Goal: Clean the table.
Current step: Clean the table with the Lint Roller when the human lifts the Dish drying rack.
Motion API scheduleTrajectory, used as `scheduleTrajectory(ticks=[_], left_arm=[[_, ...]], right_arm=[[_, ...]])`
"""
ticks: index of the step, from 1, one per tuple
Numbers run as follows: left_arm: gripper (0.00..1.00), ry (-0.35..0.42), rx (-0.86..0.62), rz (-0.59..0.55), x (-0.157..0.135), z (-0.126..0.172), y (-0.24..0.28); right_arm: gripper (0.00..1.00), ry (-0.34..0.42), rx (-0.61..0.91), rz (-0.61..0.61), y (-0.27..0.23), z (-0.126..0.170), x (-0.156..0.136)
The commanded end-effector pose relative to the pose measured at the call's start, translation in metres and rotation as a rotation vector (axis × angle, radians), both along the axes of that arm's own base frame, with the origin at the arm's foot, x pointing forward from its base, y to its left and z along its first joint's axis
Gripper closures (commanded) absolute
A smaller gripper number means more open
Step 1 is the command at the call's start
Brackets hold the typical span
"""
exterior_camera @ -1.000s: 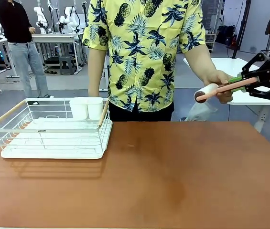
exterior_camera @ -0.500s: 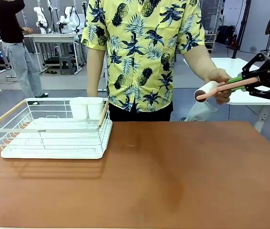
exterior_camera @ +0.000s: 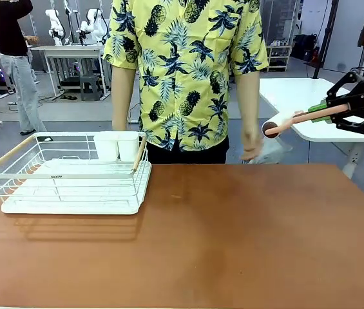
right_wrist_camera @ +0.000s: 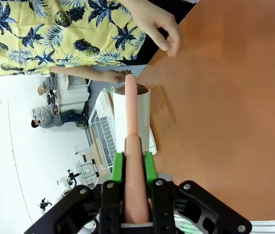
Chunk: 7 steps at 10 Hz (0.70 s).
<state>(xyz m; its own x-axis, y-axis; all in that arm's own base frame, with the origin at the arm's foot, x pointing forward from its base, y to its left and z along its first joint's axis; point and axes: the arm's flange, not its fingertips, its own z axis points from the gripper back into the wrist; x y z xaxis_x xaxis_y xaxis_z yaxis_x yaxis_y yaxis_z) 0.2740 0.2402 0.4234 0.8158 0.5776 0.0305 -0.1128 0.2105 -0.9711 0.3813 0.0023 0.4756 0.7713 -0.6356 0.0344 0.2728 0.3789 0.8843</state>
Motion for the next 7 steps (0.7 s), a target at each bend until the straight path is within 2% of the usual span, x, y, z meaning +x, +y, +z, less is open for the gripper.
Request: scheduleTrajectory(ticks=[1,7], left_arm=[[0.00,-0.012,0.000,-0.013,-0.0042,-0.0007,0.0013],[0.00,-0.012,0.000,-0.013,-0.0042,-0.0007,0.0013]], right_arm=[[0.97,0.002,0.003,0.001,0.0004,0.0002,0.0000],[0.97,0.002,0.003,0.001,0.0004,0.0002,0.0000]])
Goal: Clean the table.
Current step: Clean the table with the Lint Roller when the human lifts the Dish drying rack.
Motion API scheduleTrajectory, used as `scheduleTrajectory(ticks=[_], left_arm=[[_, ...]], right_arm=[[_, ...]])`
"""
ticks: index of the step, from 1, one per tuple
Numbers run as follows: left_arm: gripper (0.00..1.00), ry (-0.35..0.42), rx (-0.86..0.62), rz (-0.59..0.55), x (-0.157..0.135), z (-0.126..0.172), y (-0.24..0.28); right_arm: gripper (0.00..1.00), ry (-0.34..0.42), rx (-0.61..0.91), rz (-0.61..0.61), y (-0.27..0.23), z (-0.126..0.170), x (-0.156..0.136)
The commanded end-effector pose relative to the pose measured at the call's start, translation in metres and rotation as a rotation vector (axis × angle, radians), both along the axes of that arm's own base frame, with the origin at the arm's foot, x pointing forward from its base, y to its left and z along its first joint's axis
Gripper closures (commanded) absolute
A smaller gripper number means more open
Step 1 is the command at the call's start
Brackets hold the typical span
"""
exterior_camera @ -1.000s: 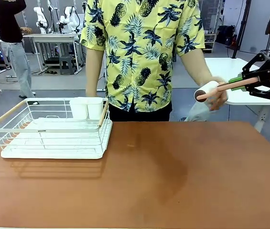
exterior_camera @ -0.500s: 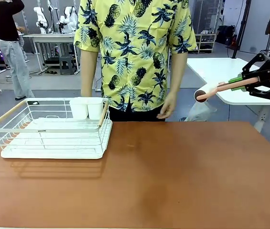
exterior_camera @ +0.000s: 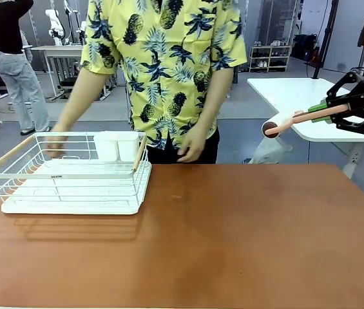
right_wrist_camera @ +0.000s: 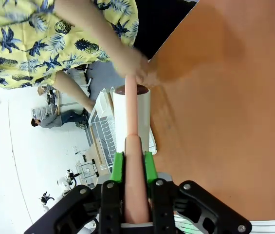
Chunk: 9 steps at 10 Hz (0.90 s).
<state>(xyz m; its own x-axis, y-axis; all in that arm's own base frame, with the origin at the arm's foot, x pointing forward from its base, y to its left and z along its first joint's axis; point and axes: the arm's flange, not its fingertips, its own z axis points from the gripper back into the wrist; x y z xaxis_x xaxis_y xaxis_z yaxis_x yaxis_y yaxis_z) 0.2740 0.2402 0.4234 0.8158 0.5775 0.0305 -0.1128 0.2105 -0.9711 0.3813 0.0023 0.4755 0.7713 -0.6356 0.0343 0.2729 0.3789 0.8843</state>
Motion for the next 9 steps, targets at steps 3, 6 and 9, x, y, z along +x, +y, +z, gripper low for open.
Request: scheduleTrajectory(ticks=[3,6,9], left_arm=[[0.00,-0.012,0.000,-0.013,-0.0042,-0.0007,0.0013],[0.00,-0.012,0.000,-0.013,-0.0042,-0.0007,0.0013],[0.00,-0.012,0.000,-0.013,-0.0042,-0.0007,0.0013]], right_arm=[[0.97,0.002,0.003,0.001,0.0004,0.0002,0.0000],[0.97,0.002,0.003,0.001,0.0004,0.0002,0.0000],[0.97,0.002,0.003,0.001,0.0004,0.0002,0.0000]])
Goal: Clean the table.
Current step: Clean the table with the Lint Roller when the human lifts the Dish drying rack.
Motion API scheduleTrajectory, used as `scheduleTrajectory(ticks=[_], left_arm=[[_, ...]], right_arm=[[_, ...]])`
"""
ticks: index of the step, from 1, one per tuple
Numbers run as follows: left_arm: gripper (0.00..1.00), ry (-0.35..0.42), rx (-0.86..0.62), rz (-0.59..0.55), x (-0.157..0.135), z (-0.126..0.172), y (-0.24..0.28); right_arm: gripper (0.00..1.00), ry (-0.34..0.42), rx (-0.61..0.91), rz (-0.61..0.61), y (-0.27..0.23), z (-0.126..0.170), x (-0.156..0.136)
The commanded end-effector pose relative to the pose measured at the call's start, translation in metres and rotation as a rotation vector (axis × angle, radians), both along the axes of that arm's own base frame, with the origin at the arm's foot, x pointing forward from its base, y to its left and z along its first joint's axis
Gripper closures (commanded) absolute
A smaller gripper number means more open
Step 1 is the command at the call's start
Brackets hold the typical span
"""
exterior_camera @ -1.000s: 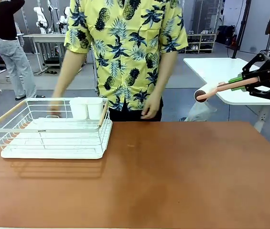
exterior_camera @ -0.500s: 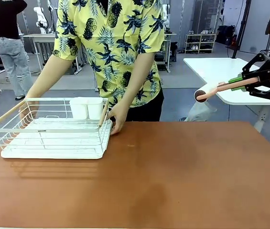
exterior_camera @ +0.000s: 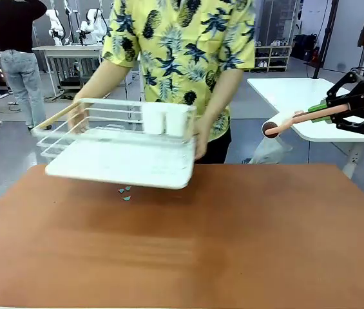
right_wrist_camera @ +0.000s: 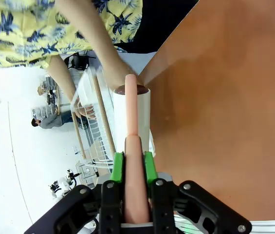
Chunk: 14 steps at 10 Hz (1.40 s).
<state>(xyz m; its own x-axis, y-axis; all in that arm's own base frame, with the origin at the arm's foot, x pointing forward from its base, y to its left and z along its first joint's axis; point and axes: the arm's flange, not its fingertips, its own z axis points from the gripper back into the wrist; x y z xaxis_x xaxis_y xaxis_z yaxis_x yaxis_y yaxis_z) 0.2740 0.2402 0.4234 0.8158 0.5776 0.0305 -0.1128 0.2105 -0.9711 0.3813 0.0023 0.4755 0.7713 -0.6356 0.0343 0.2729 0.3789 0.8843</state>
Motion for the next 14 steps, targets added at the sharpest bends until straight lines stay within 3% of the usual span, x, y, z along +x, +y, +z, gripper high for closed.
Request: scheduleTrajectory(ticks=[1,14], left_arm=[[0.00,-0.012,0.000,-0.013,-0.0042,-0.0007,0.0013],[0.00,-0.012,0.000,-0.013,-0.0042,-0.0007,0.0013]], right_arm=[[0.97,0.002,0.003,0.001,0.0005,0.0002,0.0000],[0.97,0.002,0.003,0.001,0.0005,0.0002,0.0000]])
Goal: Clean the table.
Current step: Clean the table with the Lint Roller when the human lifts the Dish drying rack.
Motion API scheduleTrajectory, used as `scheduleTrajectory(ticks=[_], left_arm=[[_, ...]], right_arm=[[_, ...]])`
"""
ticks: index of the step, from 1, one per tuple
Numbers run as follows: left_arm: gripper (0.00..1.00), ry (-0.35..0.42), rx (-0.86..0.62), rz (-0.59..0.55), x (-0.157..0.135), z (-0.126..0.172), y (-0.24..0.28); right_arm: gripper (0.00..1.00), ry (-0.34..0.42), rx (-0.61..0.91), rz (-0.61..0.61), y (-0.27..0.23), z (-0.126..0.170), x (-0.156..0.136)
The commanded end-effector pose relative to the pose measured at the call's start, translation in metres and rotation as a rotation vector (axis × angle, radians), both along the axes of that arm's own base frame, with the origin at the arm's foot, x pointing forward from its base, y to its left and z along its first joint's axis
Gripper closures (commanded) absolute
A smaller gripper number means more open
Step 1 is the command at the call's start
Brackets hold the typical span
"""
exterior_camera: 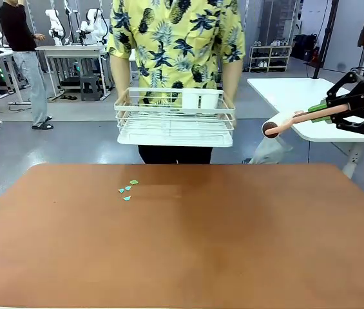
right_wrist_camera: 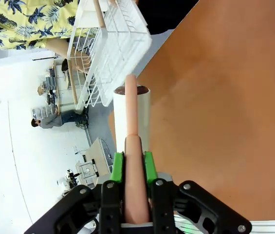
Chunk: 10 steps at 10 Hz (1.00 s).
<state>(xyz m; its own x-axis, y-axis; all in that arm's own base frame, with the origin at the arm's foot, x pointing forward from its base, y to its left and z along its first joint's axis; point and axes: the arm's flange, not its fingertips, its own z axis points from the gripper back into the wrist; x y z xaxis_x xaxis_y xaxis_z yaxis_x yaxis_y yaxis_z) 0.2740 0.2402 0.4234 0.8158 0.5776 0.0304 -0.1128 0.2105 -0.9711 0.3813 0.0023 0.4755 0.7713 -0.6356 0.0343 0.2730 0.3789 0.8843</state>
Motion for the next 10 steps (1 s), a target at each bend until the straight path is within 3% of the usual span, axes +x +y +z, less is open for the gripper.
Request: scheduleTrajectory(ticks=[1,2,3,5,7,8,10], left_arm=[[0.00,-0.012,0.000,-0.013,-0.004,-0.001,0.001],[0.00,-0.012,0.000,-0.013,-0.004,-0.001,0.001],[0.00,-0.012,0.000,-0.013,-0.004,-0.001,0.001],[0.00,-0.012,0.000,-0.013,-0.004,-0.001,0.001],[0.00,-0.012,0.000,-0.013,-0.004,-0.001,0.001],[0.00,-0.012,0.000,-0.013,-0.004,-0.001,0.001],[0.00,-0.012,0.000,-0.013,-0.004,-0.001,0.001]], right_arm=[[0.97,0.002,0.003,0.001,0.000,0.000,0.000],[0.97,0.002,0.003,0.001,0.000,0.000,0.000],[0.79,0.000,0.000,0.000,0.000,0.000,0.000],[0.79,-0.033,-0.158,0.134,0.038,0.037,0.034],[0.79,-0.005,-0.311,0.317,0.099,0.051,0.079],[0.79,-0.004,-0.332,0.417,0.136,0.046,0.098],[0.79,0.048,-0.319,0.540,0.202,0.002,0.122]])
